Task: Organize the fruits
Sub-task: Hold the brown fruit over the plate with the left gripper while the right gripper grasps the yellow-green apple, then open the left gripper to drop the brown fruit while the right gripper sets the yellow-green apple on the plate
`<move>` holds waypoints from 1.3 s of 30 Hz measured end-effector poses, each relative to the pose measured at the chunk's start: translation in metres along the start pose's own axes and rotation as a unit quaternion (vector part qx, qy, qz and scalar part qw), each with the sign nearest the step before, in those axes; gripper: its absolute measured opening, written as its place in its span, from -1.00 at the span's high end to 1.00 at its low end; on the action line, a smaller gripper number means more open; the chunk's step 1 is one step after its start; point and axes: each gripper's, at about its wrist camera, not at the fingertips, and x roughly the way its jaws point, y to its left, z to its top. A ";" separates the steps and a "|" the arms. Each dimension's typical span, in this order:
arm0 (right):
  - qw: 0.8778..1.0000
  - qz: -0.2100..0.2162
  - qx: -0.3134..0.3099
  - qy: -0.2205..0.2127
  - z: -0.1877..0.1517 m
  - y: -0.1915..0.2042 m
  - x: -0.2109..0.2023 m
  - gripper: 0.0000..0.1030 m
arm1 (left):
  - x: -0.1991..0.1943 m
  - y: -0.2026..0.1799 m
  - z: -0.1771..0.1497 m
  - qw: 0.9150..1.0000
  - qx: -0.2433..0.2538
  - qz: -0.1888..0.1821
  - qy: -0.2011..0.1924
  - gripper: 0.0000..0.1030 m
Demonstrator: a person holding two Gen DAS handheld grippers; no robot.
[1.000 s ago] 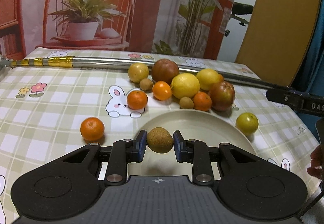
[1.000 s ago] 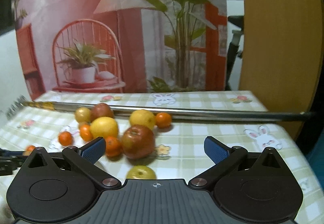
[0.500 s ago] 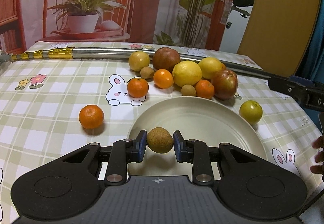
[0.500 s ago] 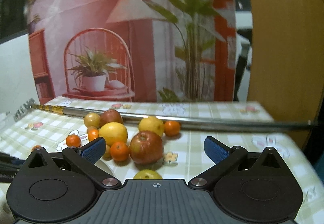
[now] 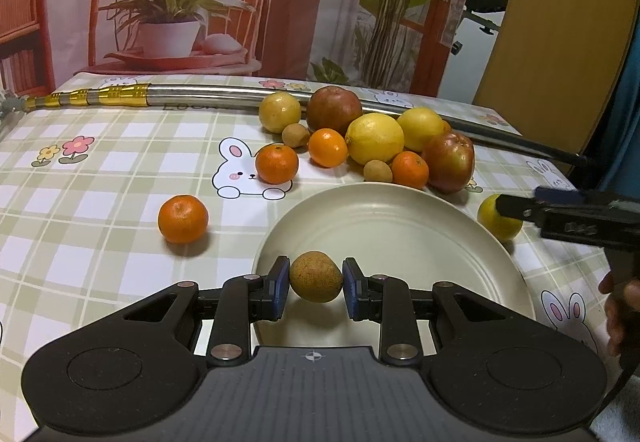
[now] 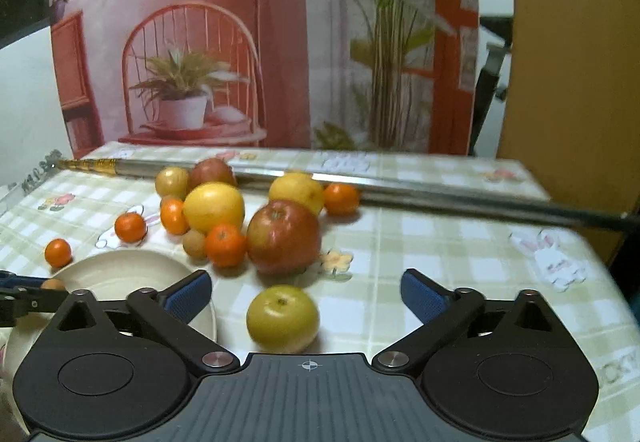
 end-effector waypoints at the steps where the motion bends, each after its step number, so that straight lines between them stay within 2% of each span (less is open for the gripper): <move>1: 1.000 -0.006 -0.003 0.007 -0.002 0.001 0.005 -0.49 | 0.000 0.000 0.000 1.000 -0.001 0.000 0.000 0.42; 2: 1.000 -0.003 -0.001 0.008 -0.004 0.001 0.008 -0.28 | 0.000 0.000 0.000 1.000 -0.001 0.000 0.000 0.42; 5: 1.000 0.018 0.013 0.012 -0.007 0.001 0.012 -0.22 | 0.000 0.000 0.000 1.000 -0.002 -0.001 0.001 0.42; 10: 0.999 0.027 -0.003 0.025 -0.006 0.010 0.017 -0.10 | 0.001 -0.001 -0.001 1.000 -0.001 -0.002 0.002 0.42; 13: 0.999 0.028 0.010 0.037 -0.007 0.008 0.019 0.14 | 0.001 0.000 -0.001 1.000 -0.003 -0.002 0.004 0.42; 21: 0.999 0.034 0.027 0.025 -0.007 0.006 0.006 0.15 | 0.000 -0.001 -0.002 1.000 -0.002 -0.005 0.008 0.42; 27: 0.998 0.065 0.011 0.008 0.003 0.022 -0.021 0.15 | -0.001 -0.001 -0.004 1.000 -0.005 -0.007 0.015 0.42; 33: 0.995 0.095 -0.028 0.029 -0.003 0.053 -0.029 0.15 | -0.003 -0.003 -0.007 1.000 -0.001 -0.008 0.020 0.42; 39: 0.993 0.092 -0.046 0.050 -0.016 0.070 -0.024 0.15 | -0.004 -0.003 -0.011 1.000 -0.001 -0.006 0.027 0.42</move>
